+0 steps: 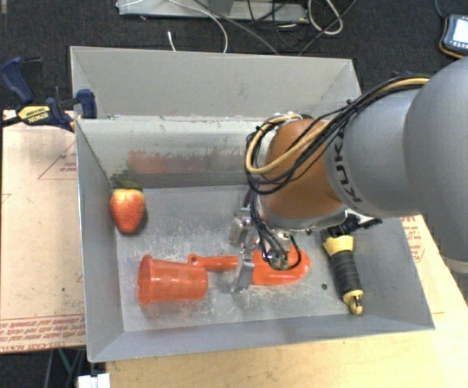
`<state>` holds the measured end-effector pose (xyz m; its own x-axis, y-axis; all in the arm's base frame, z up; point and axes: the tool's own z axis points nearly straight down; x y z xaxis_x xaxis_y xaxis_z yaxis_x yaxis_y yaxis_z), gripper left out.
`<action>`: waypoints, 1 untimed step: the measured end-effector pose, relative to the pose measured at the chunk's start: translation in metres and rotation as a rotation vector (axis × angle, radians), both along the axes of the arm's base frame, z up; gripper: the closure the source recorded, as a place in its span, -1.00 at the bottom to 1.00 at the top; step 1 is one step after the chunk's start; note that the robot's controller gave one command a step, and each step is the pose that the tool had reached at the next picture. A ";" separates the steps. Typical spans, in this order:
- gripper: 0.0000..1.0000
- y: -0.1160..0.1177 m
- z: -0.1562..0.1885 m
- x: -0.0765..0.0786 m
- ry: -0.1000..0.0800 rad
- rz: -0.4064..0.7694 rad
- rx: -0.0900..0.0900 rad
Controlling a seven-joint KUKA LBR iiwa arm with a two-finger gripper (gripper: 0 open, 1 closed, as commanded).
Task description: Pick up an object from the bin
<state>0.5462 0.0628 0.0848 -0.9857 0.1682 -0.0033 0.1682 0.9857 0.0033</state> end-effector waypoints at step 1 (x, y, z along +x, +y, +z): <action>-1.00 -0.008 -0.014 0.006 -0.008 0.098 0.002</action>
Offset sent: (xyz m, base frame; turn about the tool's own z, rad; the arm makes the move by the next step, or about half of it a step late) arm 0.0033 -0.0031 -0.0186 0.0067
